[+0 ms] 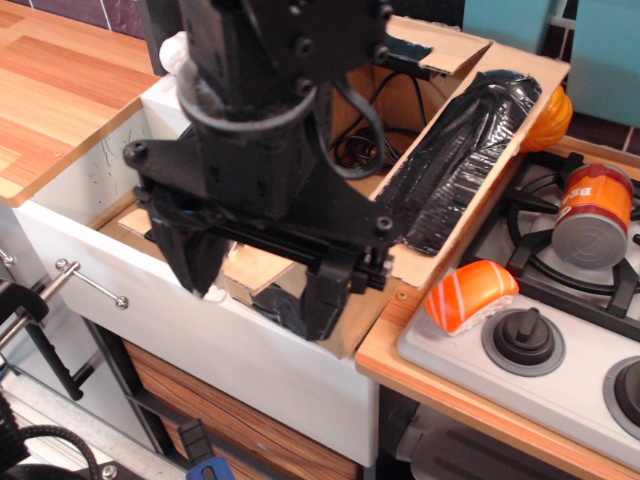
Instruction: Close small4fbox flaps
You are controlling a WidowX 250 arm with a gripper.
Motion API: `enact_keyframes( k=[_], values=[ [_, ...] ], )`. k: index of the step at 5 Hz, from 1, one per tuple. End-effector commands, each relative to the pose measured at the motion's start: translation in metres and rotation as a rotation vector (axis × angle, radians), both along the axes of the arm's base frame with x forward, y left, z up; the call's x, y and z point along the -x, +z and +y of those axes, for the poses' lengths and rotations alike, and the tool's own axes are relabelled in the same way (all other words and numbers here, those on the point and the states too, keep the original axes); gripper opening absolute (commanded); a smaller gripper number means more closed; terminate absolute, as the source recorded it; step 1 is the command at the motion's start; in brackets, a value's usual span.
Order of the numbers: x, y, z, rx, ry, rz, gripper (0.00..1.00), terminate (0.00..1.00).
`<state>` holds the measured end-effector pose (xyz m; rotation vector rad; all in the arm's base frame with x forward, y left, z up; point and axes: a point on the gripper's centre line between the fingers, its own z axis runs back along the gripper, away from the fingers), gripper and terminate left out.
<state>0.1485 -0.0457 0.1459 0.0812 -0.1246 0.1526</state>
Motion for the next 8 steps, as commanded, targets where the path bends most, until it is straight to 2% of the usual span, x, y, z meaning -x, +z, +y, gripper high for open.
enact_keyframes(
  k=[1,2,3,4,6,7,8],
  values=[
    [0.000,0.000,0.000,0.000,0.000,0.000,1.00,0.00],
    [0.030,-0.017,-0.001,-0.019,0.031,-0.038,1.00,0.00],
    [0.041,-0.028,0.010,-0.012,0.013,-0.072,1.00,0.00],
    [0.030,-0.037,0.016,0.018,-0.037,-0.095,1.00,0.00],
    [-0.013,-0.041,0.018,0.046,-0.093,-0.118,1.00,0.00],
    [-0.020,-0.048,0.021,0.076,-0.103,-0.107,1.00,0.00],
    [-0.022,-0.045,0.025,0.081,-0.117,-0.098,1.00,0.00]
  ],
)
